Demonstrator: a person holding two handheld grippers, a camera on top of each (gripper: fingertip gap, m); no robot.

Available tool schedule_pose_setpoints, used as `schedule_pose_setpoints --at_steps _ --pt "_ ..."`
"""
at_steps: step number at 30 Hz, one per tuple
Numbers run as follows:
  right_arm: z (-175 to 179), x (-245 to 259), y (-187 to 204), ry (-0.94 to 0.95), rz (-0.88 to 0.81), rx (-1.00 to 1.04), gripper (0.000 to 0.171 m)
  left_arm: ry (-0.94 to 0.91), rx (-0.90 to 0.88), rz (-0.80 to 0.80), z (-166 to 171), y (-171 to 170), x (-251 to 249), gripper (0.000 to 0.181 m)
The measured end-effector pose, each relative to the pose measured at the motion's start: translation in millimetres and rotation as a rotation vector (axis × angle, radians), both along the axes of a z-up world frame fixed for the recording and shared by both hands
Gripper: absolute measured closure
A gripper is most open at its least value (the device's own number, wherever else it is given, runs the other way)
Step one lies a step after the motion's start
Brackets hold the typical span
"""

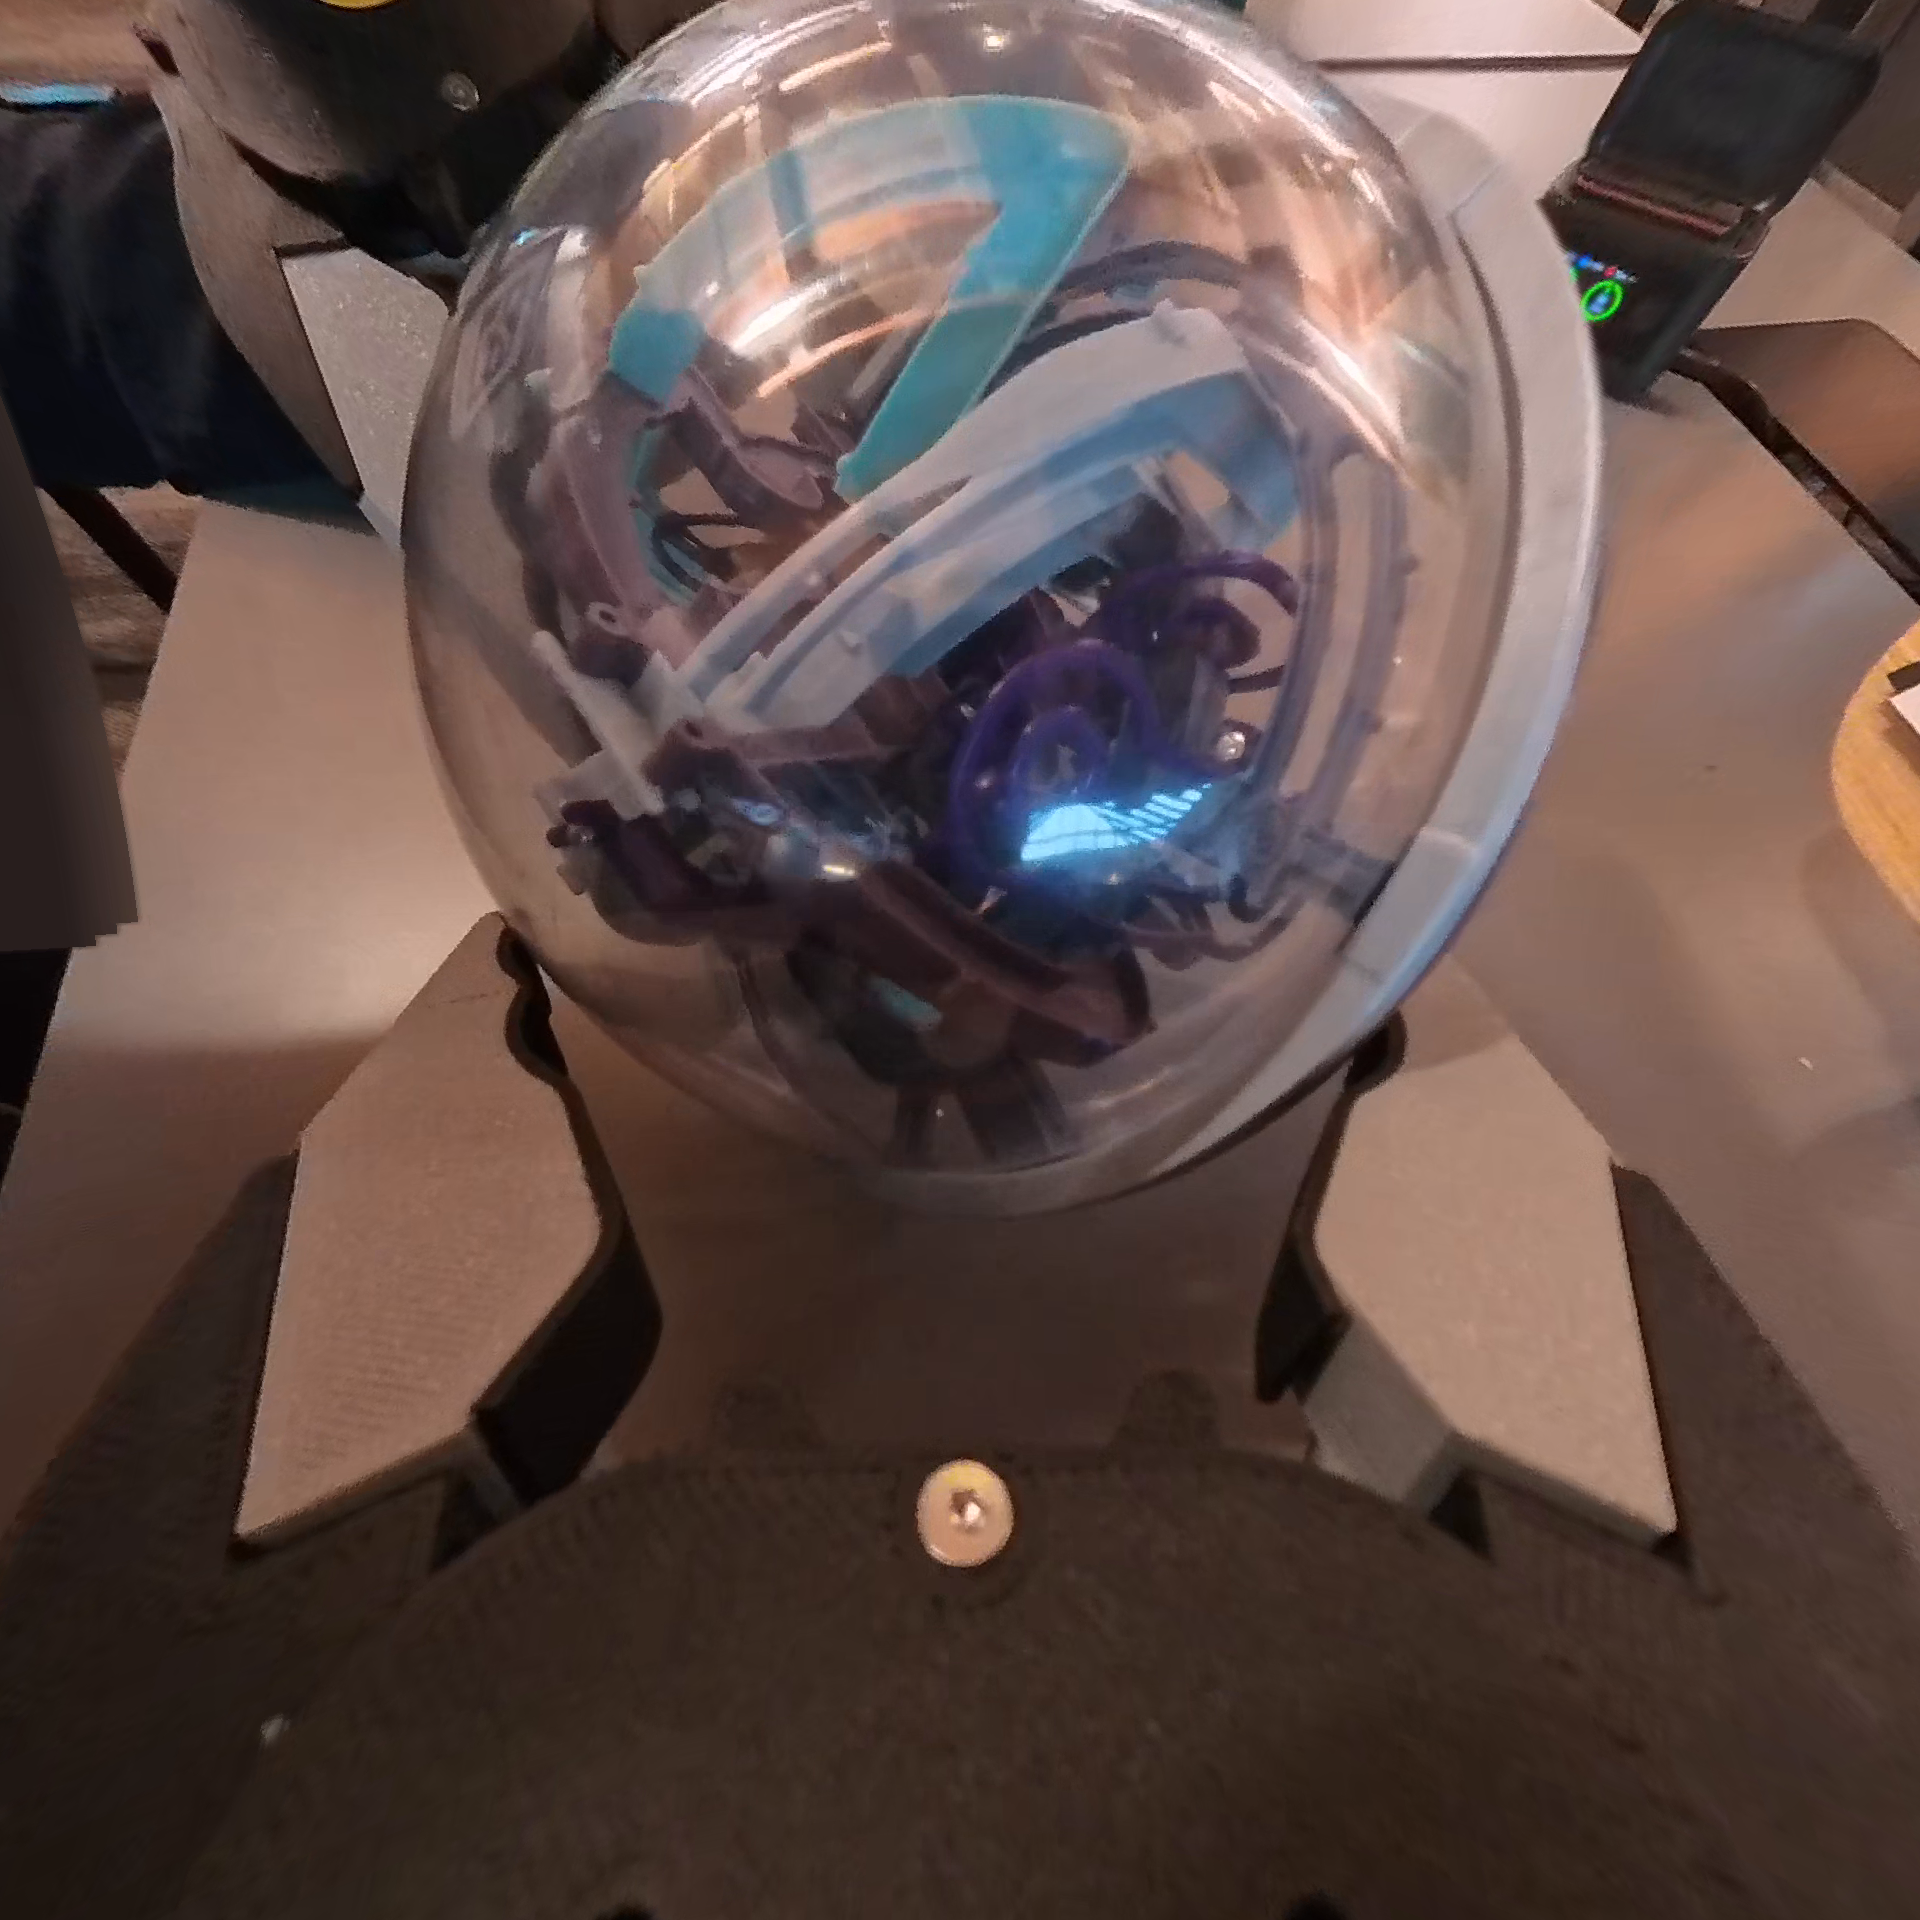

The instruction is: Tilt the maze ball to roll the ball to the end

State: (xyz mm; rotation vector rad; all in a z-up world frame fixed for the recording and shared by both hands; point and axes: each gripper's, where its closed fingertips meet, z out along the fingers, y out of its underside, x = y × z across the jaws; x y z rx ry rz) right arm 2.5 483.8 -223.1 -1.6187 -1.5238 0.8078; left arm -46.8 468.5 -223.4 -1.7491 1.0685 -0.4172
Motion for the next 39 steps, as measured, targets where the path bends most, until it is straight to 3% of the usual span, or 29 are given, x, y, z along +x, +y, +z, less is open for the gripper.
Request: schedule_pose_setpoints --at_steps 39 --pt "5.9 -7.8 -3.3 0.110 -0.051 -0.346 0.022 -0.171 -0.305 -0.013 -2.2 -5.2 -1.5 0.067"
